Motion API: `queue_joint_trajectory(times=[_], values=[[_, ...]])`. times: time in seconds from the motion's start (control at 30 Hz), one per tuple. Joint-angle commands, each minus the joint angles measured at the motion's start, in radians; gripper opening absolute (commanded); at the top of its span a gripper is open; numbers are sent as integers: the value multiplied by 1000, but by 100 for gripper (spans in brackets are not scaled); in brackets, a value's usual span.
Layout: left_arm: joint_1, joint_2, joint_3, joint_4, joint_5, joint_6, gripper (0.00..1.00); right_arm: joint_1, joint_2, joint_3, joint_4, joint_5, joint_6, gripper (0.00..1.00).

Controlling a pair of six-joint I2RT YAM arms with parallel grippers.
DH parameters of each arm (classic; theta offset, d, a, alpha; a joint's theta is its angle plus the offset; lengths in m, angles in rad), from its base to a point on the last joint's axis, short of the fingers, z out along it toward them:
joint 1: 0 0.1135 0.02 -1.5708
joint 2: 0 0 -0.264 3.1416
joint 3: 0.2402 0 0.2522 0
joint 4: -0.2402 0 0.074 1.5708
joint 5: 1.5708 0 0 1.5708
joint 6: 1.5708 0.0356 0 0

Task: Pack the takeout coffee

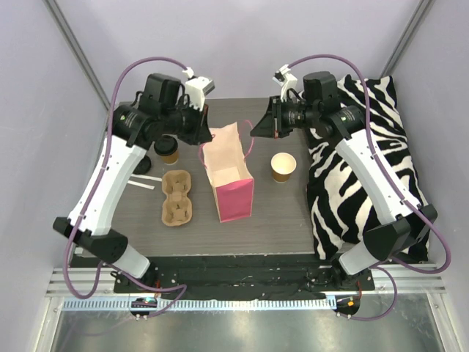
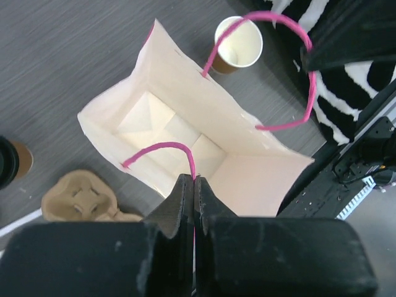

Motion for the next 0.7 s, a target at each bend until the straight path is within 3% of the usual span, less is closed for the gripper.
queue_joint_trajectory(times=[0.0, 0.2, 0.33, 0.53, 0.67], values=[[50, -137, -92, 20, -50, 14, 0, -8, -57, -51, -8, 69, -28, 1], [214, -246, -319, 91, 25, -75, 0, -22, -106, -158, -40, 109, -80, 1], [254, -269, -450, 143, 81, -123, 0, -25, -104, -221, -42, 123, -98, 1], [335, -341, -538, 267, 284, -193, 0, -37, -123, -267, -40, 147, -118, 1], [337, -387, -541, 376, 437, -278, 8, -42, -134, -281, -39, 138, -112, 1]])
